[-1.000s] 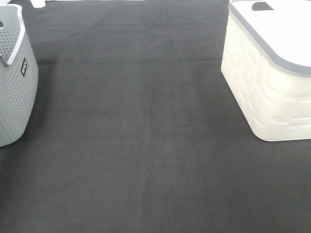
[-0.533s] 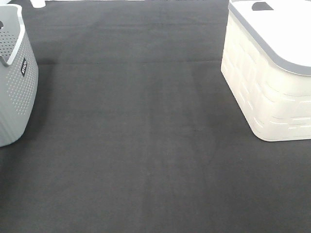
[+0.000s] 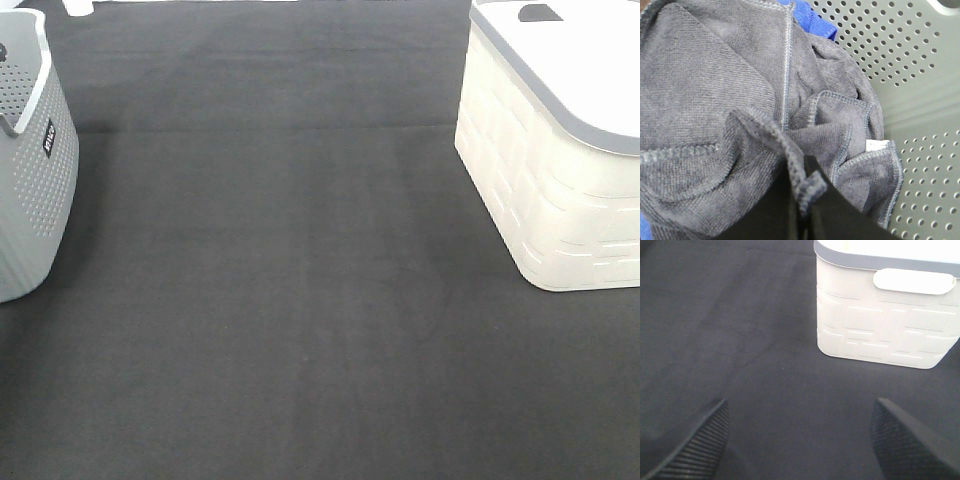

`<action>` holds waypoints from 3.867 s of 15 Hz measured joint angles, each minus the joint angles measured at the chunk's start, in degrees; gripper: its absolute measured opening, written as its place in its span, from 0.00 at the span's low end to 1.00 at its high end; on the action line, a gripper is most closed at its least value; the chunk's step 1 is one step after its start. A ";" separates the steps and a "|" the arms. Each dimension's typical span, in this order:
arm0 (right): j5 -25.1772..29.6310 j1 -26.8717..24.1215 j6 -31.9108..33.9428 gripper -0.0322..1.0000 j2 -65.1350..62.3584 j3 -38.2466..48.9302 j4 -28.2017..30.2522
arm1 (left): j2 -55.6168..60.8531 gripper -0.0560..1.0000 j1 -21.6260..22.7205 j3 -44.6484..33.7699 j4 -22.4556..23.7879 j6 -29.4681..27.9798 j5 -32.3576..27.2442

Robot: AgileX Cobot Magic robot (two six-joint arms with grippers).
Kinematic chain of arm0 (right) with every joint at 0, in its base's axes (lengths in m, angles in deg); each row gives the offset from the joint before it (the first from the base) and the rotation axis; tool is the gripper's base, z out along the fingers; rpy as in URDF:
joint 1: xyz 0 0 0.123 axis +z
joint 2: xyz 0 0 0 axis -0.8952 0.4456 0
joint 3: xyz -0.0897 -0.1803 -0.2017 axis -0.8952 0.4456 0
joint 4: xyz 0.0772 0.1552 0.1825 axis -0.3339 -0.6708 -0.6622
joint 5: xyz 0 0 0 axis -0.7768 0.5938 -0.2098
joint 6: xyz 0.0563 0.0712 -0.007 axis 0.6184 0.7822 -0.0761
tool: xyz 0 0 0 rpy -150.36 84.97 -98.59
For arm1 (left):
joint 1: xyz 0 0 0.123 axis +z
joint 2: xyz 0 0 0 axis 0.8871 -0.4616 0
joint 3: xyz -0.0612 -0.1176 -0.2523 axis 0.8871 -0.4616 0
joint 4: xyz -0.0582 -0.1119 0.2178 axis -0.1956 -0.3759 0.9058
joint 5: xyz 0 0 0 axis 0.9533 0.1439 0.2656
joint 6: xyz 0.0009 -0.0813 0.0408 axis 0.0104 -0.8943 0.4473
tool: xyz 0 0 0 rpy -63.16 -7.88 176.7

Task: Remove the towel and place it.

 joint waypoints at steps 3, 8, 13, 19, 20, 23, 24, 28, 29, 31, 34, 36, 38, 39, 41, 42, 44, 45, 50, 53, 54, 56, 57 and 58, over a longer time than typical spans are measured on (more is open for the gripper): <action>0.00 0.00 0.00 0.77 0.00 0.00 0.00 | 2.46 0.05 0.00 0.00 -1.20 5.96 0.29; 0.00 0.00 0.00 0.77 0.00 0.00 0.00 | 13.69 0.05 -0.11 0.00 -1.43 13.69 0.46; 0.00 0.00 0.00 0.77 0.00 0.00 0.00 | 26.30 0.05 -1.32 0.00 -0.34 20.23 7.10; 0.00 0.00 0.00 0.77 0.00 0.00 0.00 | 33.40 0.05 -1.32 1.09 1.95 20.28 19.60; 0.00 0.00 0.00 0.77 0.00 0.00 0.00 | 33.52 0.05 -1.72 2.41 2.01 20.28 21.20; 0.00 0.00 0.00 0.77 0.00 0.00 0.00 | 33.35 0.05 -6.36 11.63 2.06 21.43 21.83; 0.00 0.00 0.00 0.77 0.00 0.00 0.00 | 32.83 0.05 -7.45 14.38 2.06 22.00 21.94; 0.00 0.00 0.06 0.77 0.00 0.00 0.00 | 27.96 0.05 -13.24 24.18 2.18 22.17 22.40; 0.00 0.00 0.06 0.77 0.00 0.00 0.00 | 26.64 0.05 -14.90 25.84 2.18 22.17 22.23; 0.00 0.00 0.06 0.77 0.00 0.00 0.00 | 24.87 0.05 -18.45 27.33 2.23 22.17 21.94; 0.00 0.00 0.06 0.77 0.00 0.00 0.00 | 24.47 0.05 -23.26 27.44 2.23 23.66 19.77; 0.00 0.00 0.06 0.77 0.00 0.00 0.00 | 24.47 0.05 -27.85 27.62 2.01 30.83 14.78; 0.00 0.00 0.06 0.77 0.00 0.00 0.00 | 24.12 0.05 -31.63 27.62 -3.38 39.53 9.63; 0.00 0.00 0.06 0.77 0.00 0.00 0.00 | 23.89 0.05 -32.26 27.62 -9.51 46.01 7.10; 0.00 0.00 0.06 0.77 0.00 0.00 0.00 | 23.55 0.05 -32.54 27.62 -24.52 61.82 2.41; 0.00 0.00 0.06 0.77 0.00 0.00 0.00 | 23.49 0.05 -32.54 27.62 -32.66 72.02 -0.52; 0.00 0.00 0.06 0.77 0.00 0.00 0.00 | 23.49 0.05 -32.54 27.62 -48.47 91.33 -7.10; 0.00 0.00 0.06 0.77 0.00 0.00 0.00 | 23.49 0.05 -32.54 27.62 -53.86 99.12 -10.83; -0.06 0.00 0.17 0.77 0.00 0.00 -3.15 | 23.49 0.05 -32.54 23.26 -59.07 108.69 -20.05; -1.20 0.00 -1.26 0.77 0.00 -0.23 -8.94 | 23.38 0.05 -32.54 14.04 -56.72 106.46 -15.81; -2.69 0.00 -3.04 0.77 0.00 -0.52 -10.66 | 23.15 0.05 -32.54 13.24 -55.92 105.42 -14.73; -6.82 0.00 -8.71 0.77 0.00 -0.69 -14.38 | 23.49 0.05 -32.54 14.32 -53.51 102.79 -12.09; -8.31 0.00 -12.55 0.77 1.09 -0.69 -16.56 | 23.55 0.05 -32.54 15.70 -51.62 101.01 -11.75; -10.03 0.00 -16.44 0.77 3.55 -0.69 -19.65 | 23.61 0.05 -32.54 17.36 -48.70 98.66 -11.86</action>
